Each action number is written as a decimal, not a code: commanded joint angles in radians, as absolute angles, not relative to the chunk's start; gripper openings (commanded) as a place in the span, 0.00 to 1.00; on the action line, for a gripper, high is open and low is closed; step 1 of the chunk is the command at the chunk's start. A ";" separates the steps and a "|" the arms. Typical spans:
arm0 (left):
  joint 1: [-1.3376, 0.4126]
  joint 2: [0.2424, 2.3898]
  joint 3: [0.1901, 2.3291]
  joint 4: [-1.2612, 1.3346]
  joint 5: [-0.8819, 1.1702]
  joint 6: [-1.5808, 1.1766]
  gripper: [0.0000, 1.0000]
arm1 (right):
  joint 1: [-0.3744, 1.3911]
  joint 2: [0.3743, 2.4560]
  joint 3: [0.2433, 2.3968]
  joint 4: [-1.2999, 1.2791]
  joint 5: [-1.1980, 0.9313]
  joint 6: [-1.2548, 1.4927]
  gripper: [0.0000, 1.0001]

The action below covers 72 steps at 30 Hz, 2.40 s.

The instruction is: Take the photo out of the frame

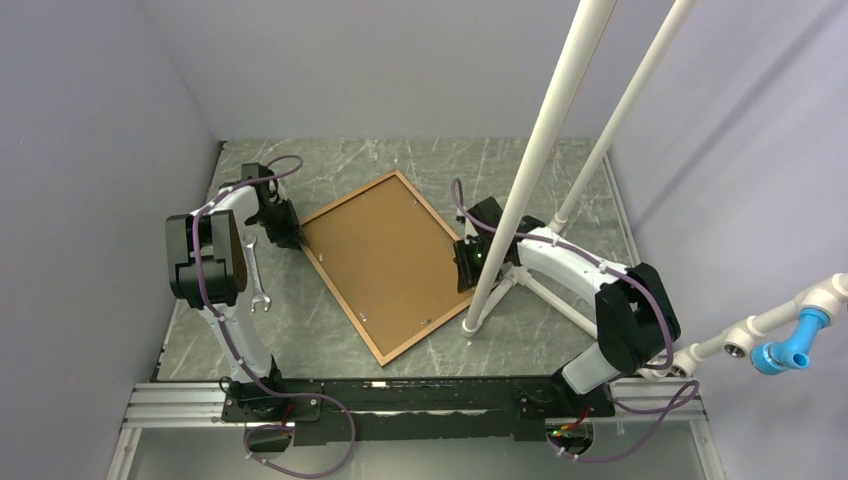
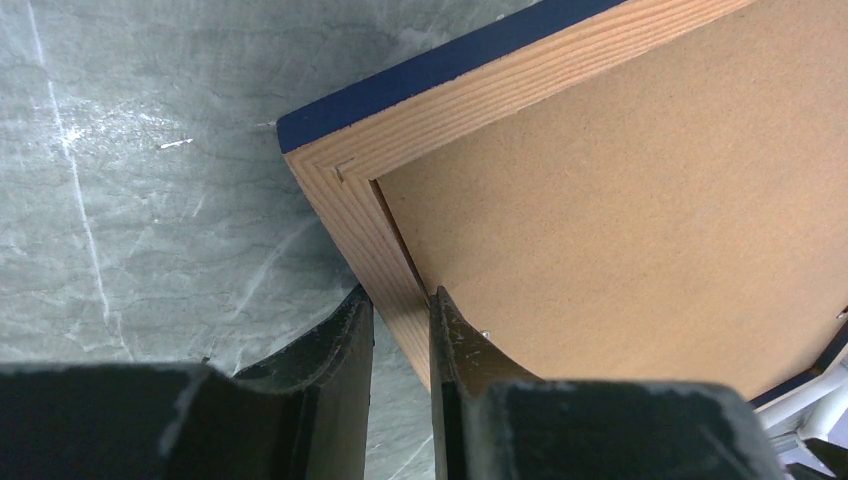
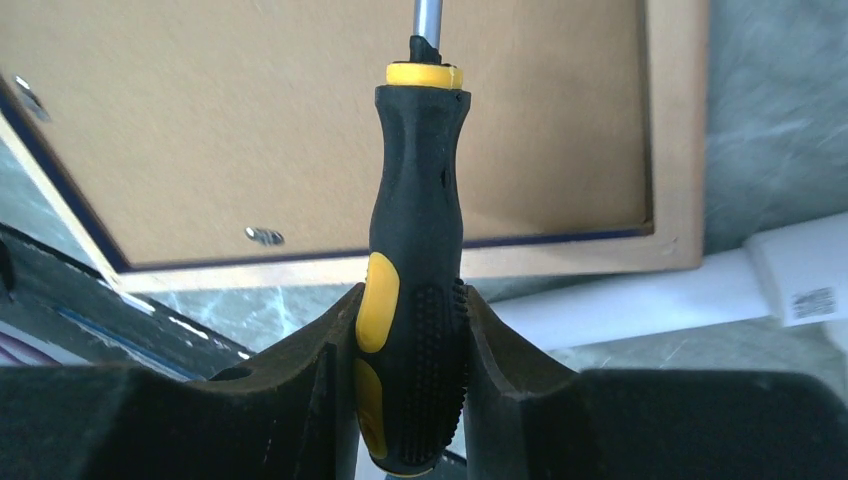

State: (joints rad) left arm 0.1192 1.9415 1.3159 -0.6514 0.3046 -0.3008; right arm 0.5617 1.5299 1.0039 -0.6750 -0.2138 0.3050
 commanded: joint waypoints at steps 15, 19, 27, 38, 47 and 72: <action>0.102 1.963 1.328 -0.641 0.383 -0.275 0.06 | 0.520 1.739 1.269 -0.611 -0.265 0.319 0.00; 0.102 1.962 1.328 -0.640 0.387 -0.276 0.05 | 0.523 1.792 1.319 -0.600 -0.294 0.324 0.00; 0.102 1.965 1.325 -0.638 0.393 -0.278 0.05 | 0.522 1.900 1.422 -0.613 -0.292 0.316 0.00; 0.102 1.965 1.325 -0.637 0.396 -0.279 0.05 | 0.521 2.014 1.522 -0.640 -0.273 0.310 0.00; 0.102 1.967 1.325 -0.635 0.400 -0.280 0.05 | 0.513 2.064 1.557 -0.651 -0.259 0.322 0.00; 0.102 1.967 1.326 -0.636 0.396 -0.278 0.05 | 0.534 2.167 1.641 -0.693 -0.426 0.172 0.00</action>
State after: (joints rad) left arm 0.1211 1.9457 1.3170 -0.6392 0.3283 -0.3016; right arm 0.5022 2.1372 1.6176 -0.6872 -0.3595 0.2230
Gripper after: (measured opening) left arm 0.264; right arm 0.360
